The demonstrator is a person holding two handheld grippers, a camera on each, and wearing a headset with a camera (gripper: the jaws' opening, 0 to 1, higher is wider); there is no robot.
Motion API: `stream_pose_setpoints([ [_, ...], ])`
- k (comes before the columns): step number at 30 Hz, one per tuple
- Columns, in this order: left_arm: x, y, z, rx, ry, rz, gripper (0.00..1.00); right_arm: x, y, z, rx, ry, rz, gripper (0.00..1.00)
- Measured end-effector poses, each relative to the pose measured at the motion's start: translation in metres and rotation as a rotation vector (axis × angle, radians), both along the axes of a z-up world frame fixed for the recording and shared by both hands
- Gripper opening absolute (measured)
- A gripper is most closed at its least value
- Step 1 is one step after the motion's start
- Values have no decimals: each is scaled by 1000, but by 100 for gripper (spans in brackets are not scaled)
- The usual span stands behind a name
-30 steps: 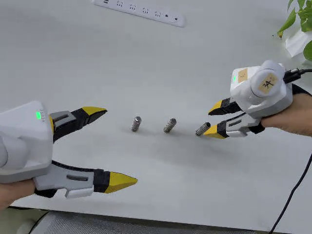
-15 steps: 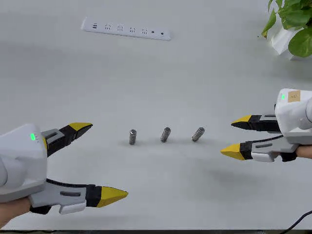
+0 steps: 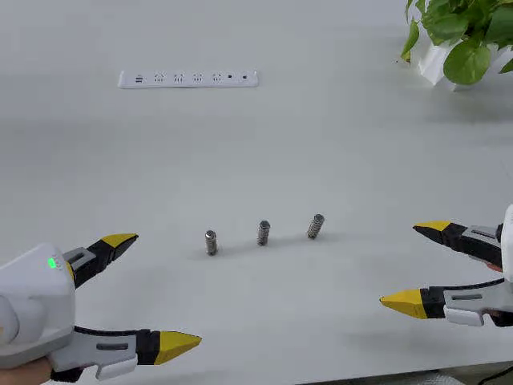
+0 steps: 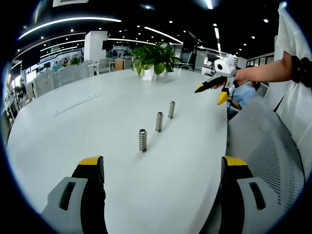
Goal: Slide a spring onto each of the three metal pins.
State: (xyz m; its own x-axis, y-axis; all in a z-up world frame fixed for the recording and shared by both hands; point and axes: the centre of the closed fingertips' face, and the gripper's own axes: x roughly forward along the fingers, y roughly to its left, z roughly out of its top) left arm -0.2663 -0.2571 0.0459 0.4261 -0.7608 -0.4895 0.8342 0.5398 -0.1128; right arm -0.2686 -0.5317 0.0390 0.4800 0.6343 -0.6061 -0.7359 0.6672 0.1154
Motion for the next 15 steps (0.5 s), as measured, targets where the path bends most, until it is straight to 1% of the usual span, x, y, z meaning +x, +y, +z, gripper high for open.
stream_pose_setpoints([
  [5,-1,1,-4,14,9,7,99,-4,0,3,44,-29,-44,92],
  [9,-1,3,-7,21,9,13,99,-8,1,3,57,-34,-49,97],
  [15,-1,4,-10,22,12,14,99,-11,-3,4,60,-33,-65,98],
])
